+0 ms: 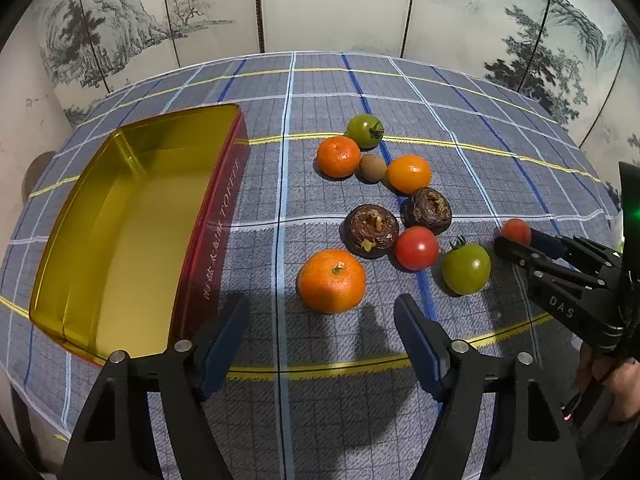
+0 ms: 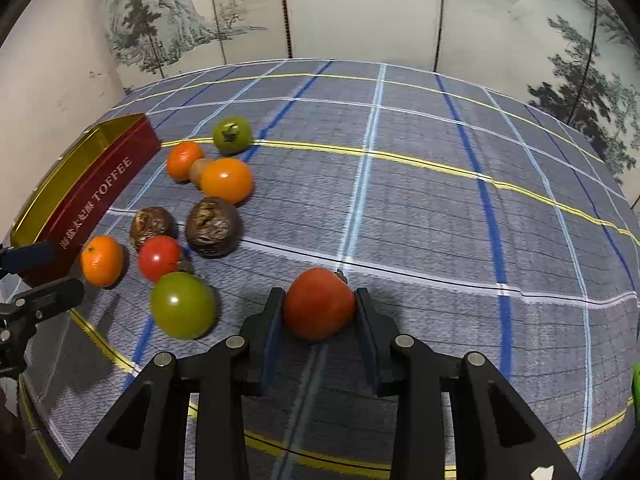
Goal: Organize fruits
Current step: 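Grasp the red tomato with the right gripper while the left gripper grasps the mandarin, then carry the mandarin into the gold tin with the left gripper and release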
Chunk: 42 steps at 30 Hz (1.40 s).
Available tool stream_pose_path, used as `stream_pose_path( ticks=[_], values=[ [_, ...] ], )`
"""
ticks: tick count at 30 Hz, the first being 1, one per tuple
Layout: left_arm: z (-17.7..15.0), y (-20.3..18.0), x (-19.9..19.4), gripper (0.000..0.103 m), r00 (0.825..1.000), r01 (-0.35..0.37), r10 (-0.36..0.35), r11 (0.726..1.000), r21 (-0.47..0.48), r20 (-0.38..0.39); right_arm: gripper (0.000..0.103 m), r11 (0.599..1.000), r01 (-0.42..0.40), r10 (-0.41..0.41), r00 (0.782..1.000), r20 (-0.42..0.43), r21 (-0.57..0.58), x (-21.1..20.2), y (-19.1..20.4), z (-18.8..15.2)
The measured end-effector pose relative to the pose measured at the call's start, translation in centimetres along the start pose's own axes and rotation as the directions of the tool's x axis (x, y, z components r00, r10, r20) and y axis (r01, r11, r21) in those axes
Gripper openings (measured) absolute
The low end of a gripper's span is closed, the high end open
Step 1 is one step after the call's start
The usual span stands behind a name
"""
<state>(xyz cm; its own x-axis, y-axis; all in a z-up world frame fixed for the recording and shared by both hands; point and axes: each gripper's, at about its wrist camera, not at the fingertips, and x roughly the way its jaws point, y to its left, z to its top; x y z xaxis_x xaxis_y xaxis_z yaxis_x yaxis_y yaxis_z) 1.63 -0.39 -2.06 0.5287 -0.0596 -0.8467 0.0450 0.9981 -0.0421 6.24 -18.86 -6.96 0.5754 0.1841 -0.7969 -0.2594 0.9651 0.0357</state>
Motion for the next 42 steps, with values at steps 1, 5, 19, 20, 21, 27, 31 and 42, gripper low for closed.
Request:
stream_pose_path(
  ticks=[1,5,19,20,21,27,31,42],
  values=[
    [0.0,0.1,0.1,0.072,1.000,0.006,-0.006,1.000,-0.004,-0.002,0.032,1.000,0.004,-0.004,1.000,0.001,0.005,0.0,-0.2,0.0],
    [0.1,0.1,0.3,0.068,1.000,0.024,-0.024,1.000,-0.007,-0.010,0.032,0.999,0.031,-0.031,1.000,0.007,0.026,-0.2,-1.4,-0.2],
    [0.7,0.4,1.9,0.059,0.997,0.061,-0.062,0.998,-0.025,-0.052,0.032,0.997,0.041,-0.044,0.998,0.035,0.060,-0.5,-2.7,-0.8],
    [0.7,0.4,2.0,0.058,0.997,0.057,-0.058,0.998,-0.024,-0.052,0.032,0.997,0.040,-0.042,0.998,0.037,0.062,-0.5,-2.7,-0.8],
    [0.8,0.4,2.2,0.057,0.997,0.056,-0.057,0.998,-0.026,-0.056,0.032,0.997,0.038,-0.040,0.998,0.037,0.062,-0.5,-2.7,-0.8],
    [1.3,0.6,3.5,0.052,0.994,0.058,-0.062,0.997,-0.041,-0.088,0.032,0.997,0.032,-0.034,0.999,0.042,0.066,-0.6,-2.8,-0.9],
    [1.6,0.6,3.9,0.050,0.995,0.051,-0.054,0.998,-0.036,-0.088,0.032,0.997,0.032,-0.035,0.999,0.042,0.066,-0.6,-2.8,-0.9],
    [1.6,0.6,3.9,0.042,0.994,0.065,-0.069,0.997,-0.039,-0.088,0.032,0.997,0.035,-0.038,0.998,0.041,0.064,-0.6,-2.8,-0.9]
  ],
)
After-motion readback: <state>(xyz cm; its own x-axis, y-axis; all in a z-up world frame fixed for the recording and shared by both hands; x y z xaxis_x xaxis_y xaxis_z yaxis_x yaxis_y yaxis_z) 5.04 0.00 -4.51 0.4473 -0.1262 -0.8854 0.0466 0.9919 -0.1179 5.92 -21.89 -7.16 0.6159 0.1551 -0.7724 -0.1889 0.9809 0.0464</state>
